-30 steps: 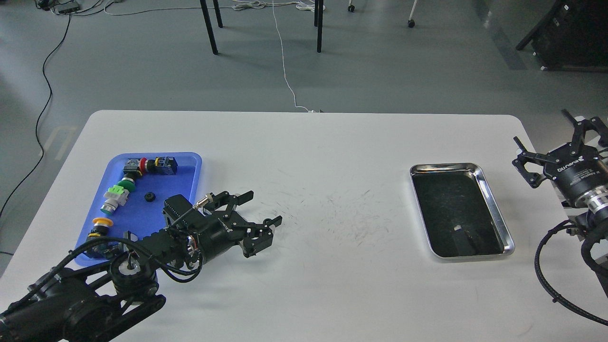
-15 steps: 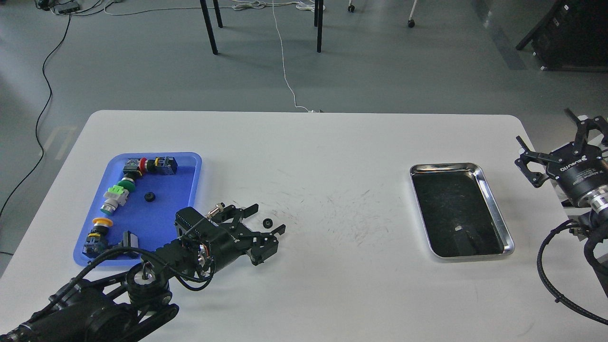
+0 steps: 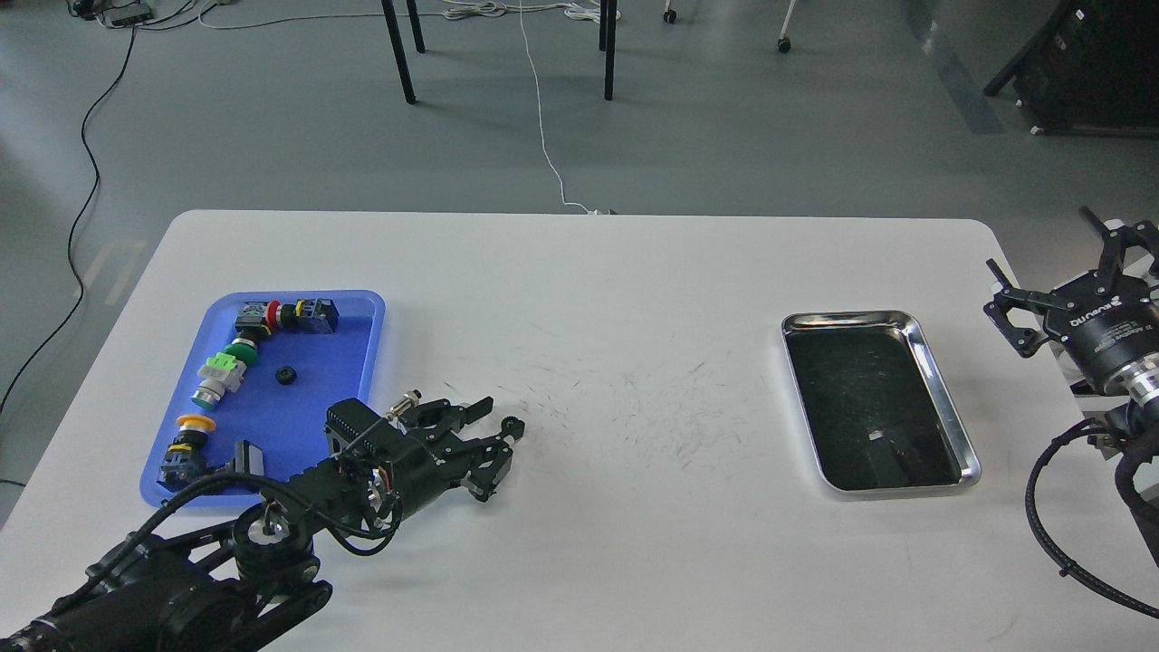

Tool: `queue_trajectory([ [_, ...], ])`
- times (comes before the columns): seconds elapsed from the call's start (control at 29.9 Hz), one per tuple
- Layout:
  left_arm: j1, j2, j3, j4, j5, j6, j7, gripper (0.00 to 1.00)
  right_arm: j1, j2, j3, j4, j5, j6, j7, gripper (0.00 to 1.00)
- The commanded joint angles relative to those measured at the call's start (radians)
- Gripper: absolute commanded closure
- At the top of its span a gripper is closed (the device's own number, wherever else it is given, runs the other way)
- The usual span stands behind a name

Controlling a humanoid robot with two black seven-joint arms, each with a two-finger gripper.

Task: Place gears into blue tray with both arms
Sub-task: 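Reach the left gripper out to the second black piece, then close the left gripper on the black piece, then carry the black piece into the blue tray and release it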

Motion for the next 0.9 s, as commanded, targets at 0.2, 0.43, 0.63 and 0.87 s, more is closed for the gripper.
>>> queue_trajectory([
  [0.2, 0.010, -0.001, -0.007, 0.000, 0.000, 0.000, 0.000, 0.94, 0.000, -0.001, 0.000, -0.001, 0.000, 0.000, 0.000, 0.06],
  [0.43, -0.006, 0.064, -0.053, -0.052, 0.000, 0.006, 0.004, 0.96, 0.002, -0.001, 0.001, 0.002, 0.000, 0.000, 0.000, 0.06],
  [0.63, -0.070, 0.260, -0.065, -0.148, 0.000, 0.007, 0.003, 0.96, 0.011, -0.001, 0.001, 0.003, -0.001, 0.000, -0.002, 0.06],
  [0.87, -0.059, 0.491, -0.047, -0.175, -0.091, 0.050, -0.006, 0.96, 0.015, 0.003, 0.000, 0.005, -0.003, 0.000, -0.002, 0.06],
])
